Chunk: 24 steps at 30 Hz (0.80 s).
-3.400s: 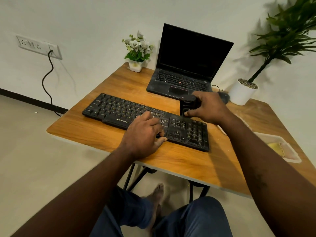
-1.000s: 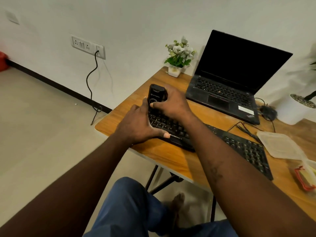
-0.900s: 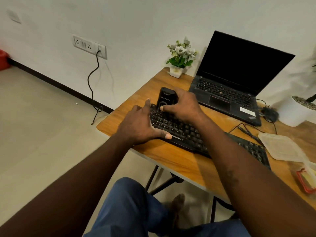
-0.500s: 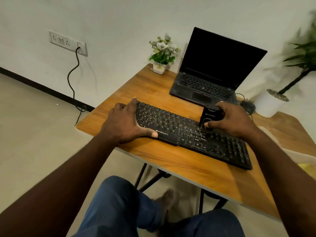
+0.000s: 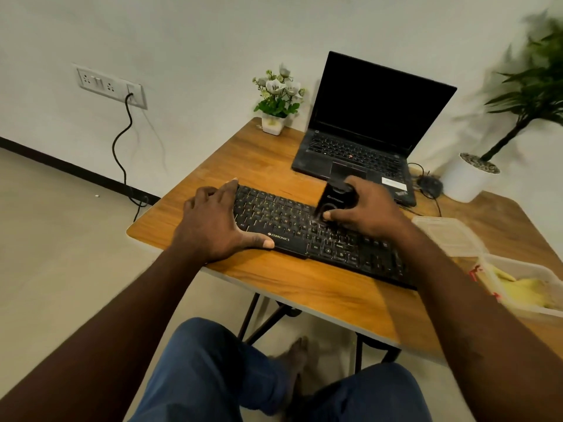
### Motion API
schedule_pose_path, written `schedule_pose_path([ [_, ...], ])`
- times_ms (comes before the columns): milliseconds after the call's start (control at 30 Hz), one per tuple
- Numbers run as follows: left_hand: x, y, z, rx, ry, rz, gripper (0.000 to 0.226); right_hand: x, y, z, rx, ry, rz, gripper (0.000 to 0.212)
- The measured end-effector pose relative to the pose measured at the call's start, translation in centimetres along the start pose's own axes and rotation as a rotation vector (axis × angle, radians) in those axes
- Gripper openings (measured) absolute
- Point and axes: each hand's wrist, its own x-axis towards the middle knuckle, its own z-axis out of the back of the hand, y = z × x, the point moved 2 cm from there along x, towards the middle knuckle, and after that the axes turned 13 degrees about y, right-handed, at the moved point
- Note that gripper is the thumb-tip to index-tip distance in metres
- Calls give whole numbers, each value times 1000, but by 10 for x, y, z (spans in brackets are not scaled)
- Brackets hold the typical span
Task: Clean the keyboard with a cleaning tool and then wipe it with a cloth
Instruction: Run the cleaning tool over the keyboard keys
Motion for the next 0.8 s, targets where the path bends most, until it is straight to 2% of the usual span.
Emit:
schedule_pose_path([
  [133,2,0,-2,-1,-18,-22,143,-41,-45,39,-91,-53,-151,43],
  [200,-1,-5,-3,54,-71,-59,136,-46,-47,40,-80,-61,-151,43],
  [267,-7,-17,-6,130,-140,-133,124,-38,-34,28,-52,-41,-109,43],
  [367,-12,-35,-14,192,-134,-220,109,-14,4,1,13,-15,25,44],
  [567,-9,-38,-18,171,-126,-214,99,17,51,-35,5,-34,178,45],
  [800,-5,-36,-19,166,-128,-215,100,-40,-29,27,-16,33,-85,49],
])
